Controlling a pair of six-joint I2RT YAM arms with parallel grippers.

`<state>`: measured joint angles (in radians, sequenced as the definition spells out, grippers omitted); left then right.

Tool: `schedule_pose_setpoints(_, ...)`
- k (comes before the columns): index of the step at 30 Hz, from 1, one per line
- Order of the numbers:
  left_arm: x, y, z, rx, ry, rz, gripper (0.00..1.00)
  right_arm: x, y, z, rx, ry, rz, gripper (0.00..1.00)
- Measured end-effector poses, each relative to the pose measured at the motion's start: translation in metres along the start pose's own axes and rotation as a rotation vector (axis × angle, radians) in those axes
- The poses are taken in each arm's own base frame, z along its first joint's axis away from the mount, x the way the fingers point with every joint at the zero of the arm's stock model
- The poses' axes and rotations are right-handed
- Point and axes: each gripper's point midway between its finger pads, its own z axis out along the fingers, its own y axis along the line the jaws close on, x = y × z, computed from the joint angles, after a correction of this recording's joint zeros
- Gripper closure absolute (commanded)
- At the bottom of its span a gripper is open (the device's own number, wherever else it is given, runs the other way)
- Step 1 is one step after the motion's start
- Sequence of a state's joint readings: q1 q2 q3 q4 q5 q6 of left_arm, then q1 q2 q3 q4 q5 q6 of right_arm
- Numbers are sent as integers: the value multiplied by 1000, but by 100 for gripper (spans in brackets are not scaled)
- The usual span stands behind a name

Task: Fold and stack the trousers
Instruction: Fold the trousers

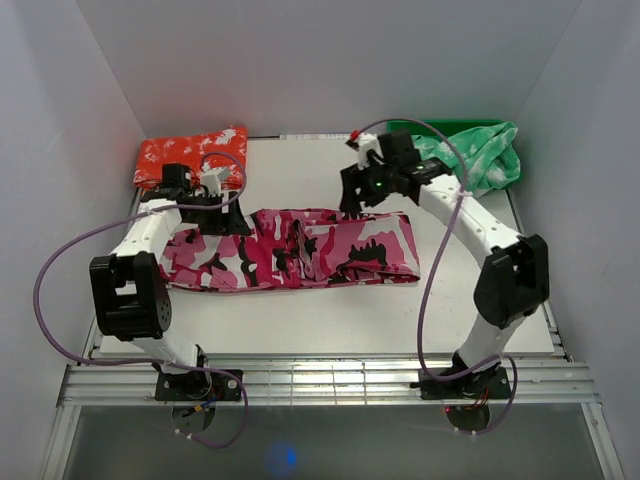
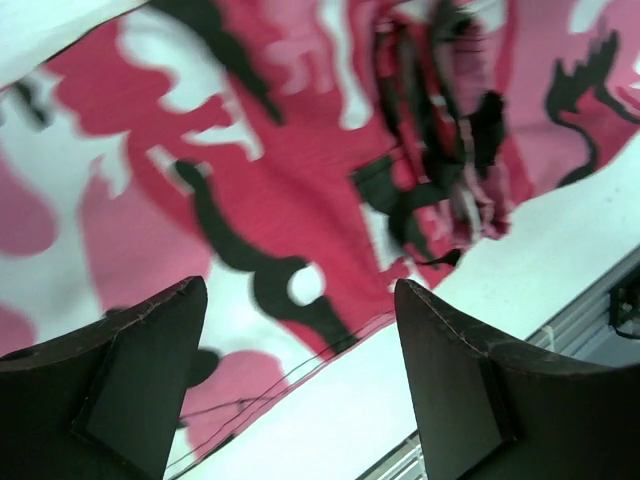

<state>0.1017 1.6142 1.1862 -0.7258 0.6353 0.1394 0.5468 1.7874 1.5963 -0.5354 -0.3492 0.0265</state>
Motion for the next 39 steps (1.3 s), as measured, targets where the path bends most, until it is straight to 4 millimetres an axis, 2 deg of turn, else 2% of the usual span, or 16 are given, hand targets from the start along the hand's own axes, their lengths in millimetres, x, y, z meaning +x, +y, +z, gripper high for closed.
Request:
schedule_pose_setpoints(1, -5, -12, 4, 21, 0, 23, 14, 0, -15, -15, 28, -13, -27, 42)
schedule_pose_setpoints(3, -9, -33, 14, 64, 14, 52, 16, 14, -51, -47, 102, -8, -60, 55)
schedule_pose_setpoints(4, -9, -44, 22, 89, 30, 63, 18, 30, -70, -60, 146, 10, -78, 57)
schedule_pose_setpoints(5, -9, -55, 31, 116, 48, 72, 18, 49, -83, -69, 173, 45, -82, 58)
schedule_pose_setpoints(6, -9, -63, 41, 138, 66, 78, 19, 71, -91, -74, 186, 90, -85, 63)
schedule_pose_setpoints(10, 0, -100, 76, 230, 147, 89, 31, 147, -90, -65, 138, 269, -98, 73)
schedule_pose_setpoints(13, 3, -126, 97, 289, 189, 118, 39, 186, -83, -57, 101, 356, -89, 74)
schedule_pose_setpoints(14, 3, -135, 103, 310, 199, 132, 42, 194, -83, -56, 96, 369, -89, 76)
schedule_pose_setpoints(19, 13, -173, 128, 406, 250, 191, 50, 237, -84, -46, 78, 433, -75, 83)
schedule_pose_setpoints(23, 34, -188, 142, 442, 315, 184, 52, 243, -84, -42, 65, 440, -64, 83)
schedule_pose_setpoints(25, 43, -183, 150, 423, 350, 160, 53, 243, -84, -41, 63, 440, -60, 83)
schedule_pose_setpoints(28, 52, -160, 165, 341, 403, 114, 49, 243, -85, -41, 62, 446, -50, 82)
schedule_pose_setpoints(31, 51, -138, 164, 293, 425, 40, 45, 243, -85, -40, 62, 449, -41, 82)
schedule_pose_setpoints(33, 36, -119, 157, 251, 399, 2, 41, 241, -87, -39, 60, 446, -30, 82)
schedule_pose_setpoints(36, 1, -83, 143, 186, 325, 1, 31, 239, -87, -37, 51, 435, -15, 80)
schedule_pose_setpoints(39, -33, -45, 129, 101, 236, 71, 25, 239, -86, -38, 44, 431, 2, 73)
